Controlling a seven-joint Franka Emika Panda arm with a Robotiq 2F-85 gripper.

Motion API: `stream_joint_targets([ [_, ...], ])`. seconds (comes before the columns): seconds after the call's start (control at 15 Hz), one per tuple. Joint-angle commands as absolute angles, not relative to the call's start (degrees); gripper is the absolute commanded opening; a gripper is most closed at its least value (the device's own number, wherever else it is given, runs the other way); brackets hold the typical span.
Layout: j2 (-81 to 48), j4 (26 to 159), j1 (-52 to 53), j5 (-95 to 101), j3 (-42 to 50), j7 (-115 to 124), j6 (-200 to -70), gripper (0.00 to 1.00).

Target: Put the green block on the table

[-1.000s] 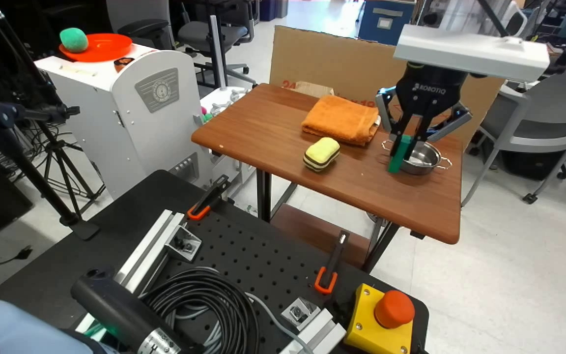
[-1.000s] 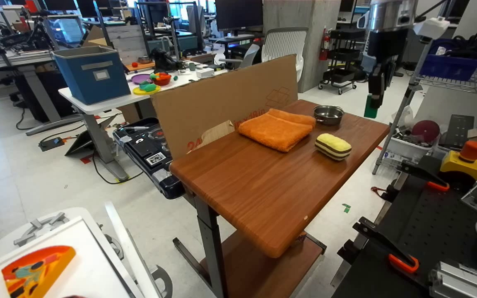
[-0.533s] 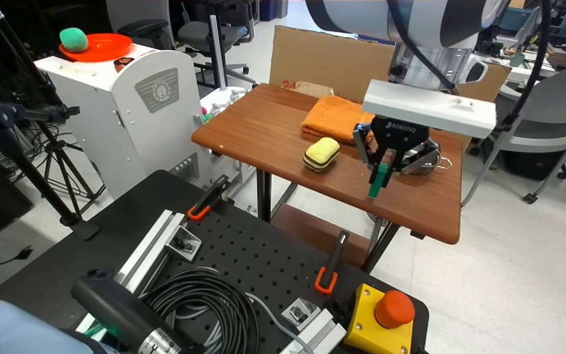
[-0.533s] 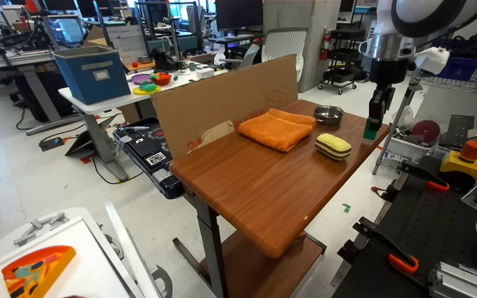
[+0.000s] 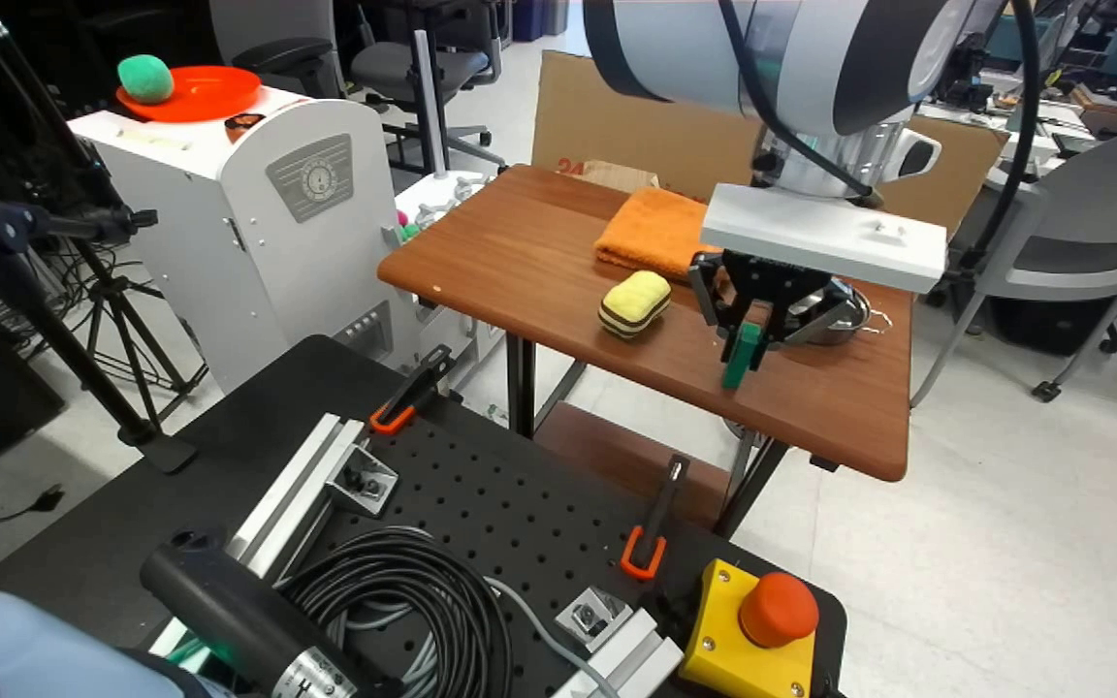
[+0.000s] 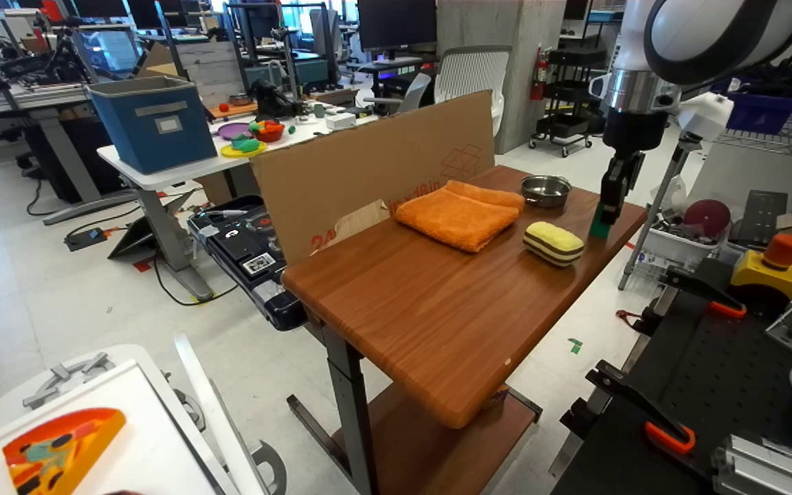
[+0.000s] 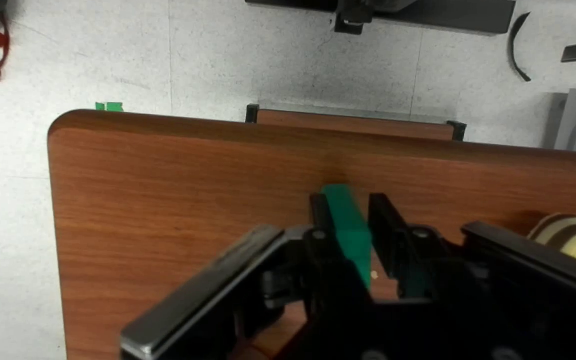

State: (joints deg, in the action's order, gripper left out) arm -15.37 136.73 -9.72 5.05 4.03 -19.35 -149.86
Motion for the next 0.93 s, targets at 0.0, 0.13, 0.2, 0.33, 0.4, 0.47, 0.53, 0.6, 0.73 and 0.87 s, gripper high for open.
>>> stream_joint_targets([
  [0.0,-15.0,137.3,-10.13,4.08,3.7,-20.24,-149.39,0.57],
  [0.13,-13.64,137.19,-9.83,4.68,4.13,-19.26,-146.83,0.72],
  [0.2,-12.75,137.15,-9.5,5.28,4.59,-18.0,-145.24,0.78],
  [0.33,-9.24,137.68,-9.73,4.42,5.11,-16.16,-140.7,0.93],
  [0.4,-7.34,137.68,-9.37,5.19,6.38,-12.23,-136.47,0.99],
  [0.47,-12.11,136.59,-9.42,4.99,5.25,-15.44,-141.81,0.83],
  [0.53,-10.57,136.62,-9.39,5.02,5.8,-14.17,-139.37,0.92],
  [0.6,-9.29,136.74,-9.4,5.03,6.21,-13.64,-138.04,0.99],
  [0.73,-8.11,136.96,-9.38,5.03,6.44,-13.2,-137.17,1.0],
  [0.87,-8.08,137.07,-9.36,5.03,6.45,-13.02,-137.09,1.0],
])
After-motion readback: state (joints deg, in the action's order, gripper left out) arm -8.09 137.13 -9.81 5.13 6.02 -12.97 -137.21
